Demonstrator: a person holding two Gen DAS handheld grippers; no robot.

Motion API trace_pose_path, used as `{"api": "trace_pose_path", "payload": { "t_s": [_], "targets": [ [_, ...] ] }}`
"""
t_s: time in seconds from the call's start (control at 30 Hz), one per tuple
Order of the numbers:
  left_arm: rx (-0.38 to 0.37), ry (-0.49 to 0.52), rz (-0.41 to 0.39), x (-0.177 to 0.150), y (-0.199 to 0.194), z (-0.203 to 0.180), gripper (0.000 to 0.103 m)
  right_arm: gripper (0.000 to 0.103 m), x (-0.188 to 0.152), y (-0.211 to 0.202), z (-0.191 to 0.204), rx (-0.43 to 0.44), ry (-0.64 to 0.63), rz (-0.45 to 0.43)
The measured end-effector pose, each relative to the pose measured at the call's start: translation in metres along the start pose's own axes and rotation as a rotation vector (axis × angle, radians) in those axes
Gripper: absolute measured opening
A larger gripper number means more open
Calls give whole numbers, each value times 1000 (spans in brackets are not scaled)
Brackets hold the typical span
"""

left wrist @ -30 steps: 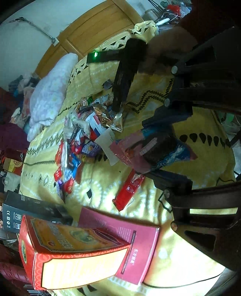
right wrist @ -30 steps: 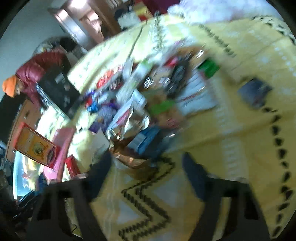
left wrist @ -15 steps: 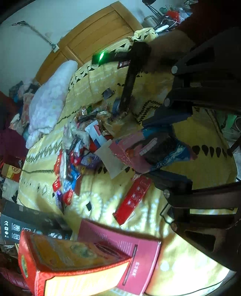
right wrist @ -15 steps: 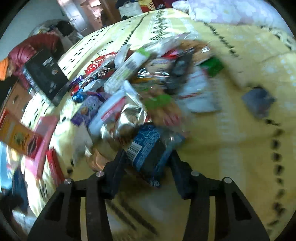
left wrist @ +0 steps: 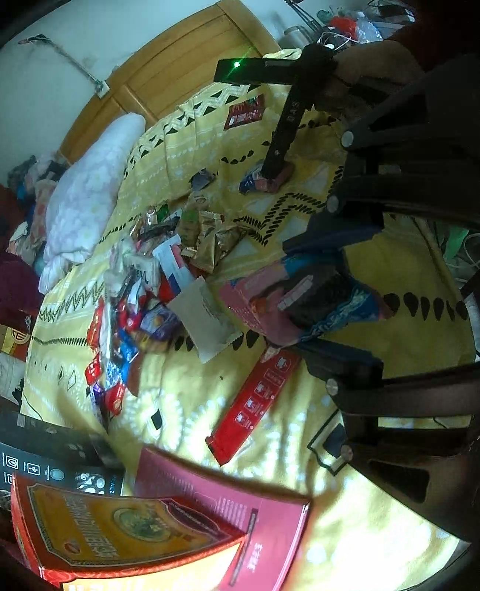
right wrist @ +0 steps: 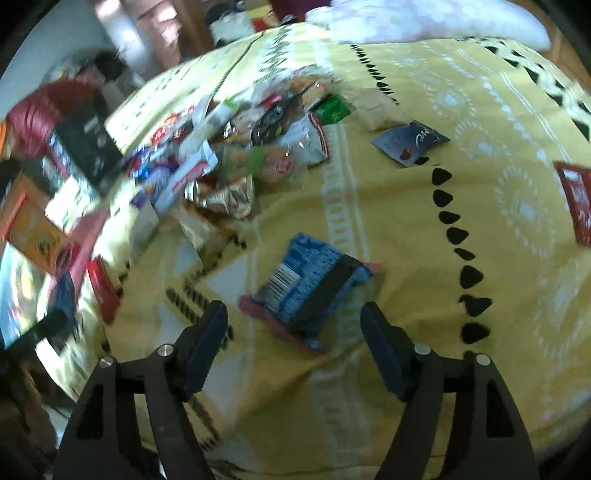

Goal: Organize snacks
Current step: 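Grasp the blue snack bag with the right tool while the left tool holds the pink bag, then carry both bags to the clear glass bowl and open both tools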

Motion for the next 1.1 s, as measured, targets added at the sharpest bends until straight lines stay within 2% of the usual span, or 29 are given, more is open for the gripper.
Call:
{"api": "trace_pose_path", "payload": {
  "t_s": [0.13,0.2,0.23,0.3,0.37,0.57,0.73,0.9,1.1],
  "targets": [
    [10,8,1,-1,1,-4,46,78,6,17,1,11,110,10],
    [14,23,0,-1,1,-8,46,71,9,22,4,-3,93,2],
    [13,28,0,0,1,-9,46,61,11,25,7,-13,61,-2],
    [17,35,-11,1,-2,-11,46,58,10,28,8,-15,21,-4],
    [35,53,-31,3,-6,-14,46,47,8,22,7,-19,-19,-19],
    [63,100,-91,14,-23,-20,46,47,15,-13,20,8,-104,-112],
    [104,132,-187,34,-54,-21,46,47,36,-47,47,46,-159,-195],
    [214,126,-321,62,-106,-5,46,47,67,-82,92,101,-242,-284],
    [388,31,-463,89,-185,44,46,47,112,-121,181,248,-364,-381]
  ]
}}
Point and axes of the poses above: each gripper's, at about its wrist camera, not at the fingertips, and y roughly the way its jaws point, z to its left, x to its top, the point moved 3 cm from there along y, roughly the way its jaws point, and after that the axes turned 4 degrees about -y, right-handed, at the moved point
